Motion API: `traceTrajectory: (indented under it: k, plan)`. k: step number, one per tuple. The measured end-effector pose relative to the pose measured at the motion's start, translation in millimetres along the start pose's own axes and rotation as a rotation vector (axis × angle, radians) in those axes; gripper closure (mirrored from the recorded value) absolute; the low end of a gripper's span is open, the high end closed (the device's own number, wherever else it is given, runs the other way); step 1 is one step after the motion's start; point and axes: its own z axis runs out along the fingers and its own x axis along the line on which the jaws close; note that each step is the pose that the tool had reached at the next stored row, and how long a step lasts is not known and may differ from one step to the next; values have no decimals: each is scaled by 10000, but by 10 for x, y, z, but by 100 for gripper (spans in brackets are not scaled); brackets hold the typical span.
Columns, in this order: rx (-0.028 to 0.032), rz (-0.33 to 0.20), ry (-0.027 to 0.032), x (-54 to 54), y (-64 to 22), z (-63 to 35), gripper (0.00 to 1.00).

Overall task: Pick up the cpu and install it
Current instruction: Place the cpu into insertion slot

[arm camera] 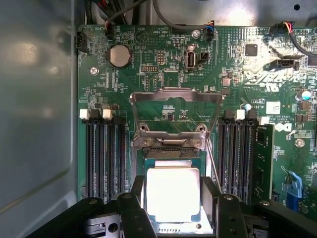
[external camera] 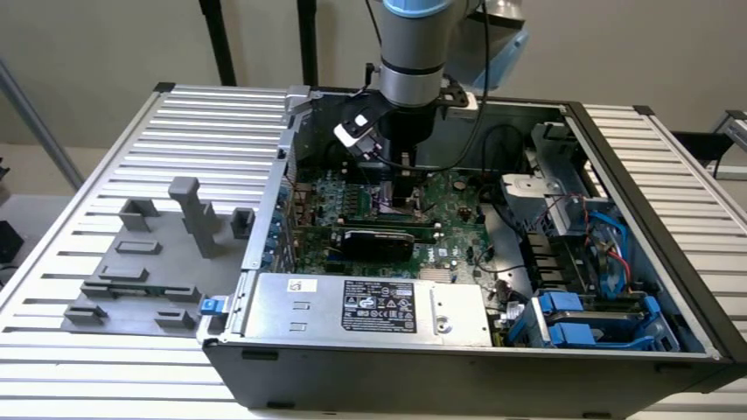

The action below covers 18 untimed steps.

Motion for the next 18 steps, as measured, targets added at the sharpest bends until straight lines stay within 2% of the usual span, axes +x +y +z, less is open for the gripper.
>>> traceTrajectory:
  k: [7, 18]
  plan:
    - [79, 47, -3, 0, 2, 61, 45]
    - [83, 76, -4, -1, 22, 103, 45]
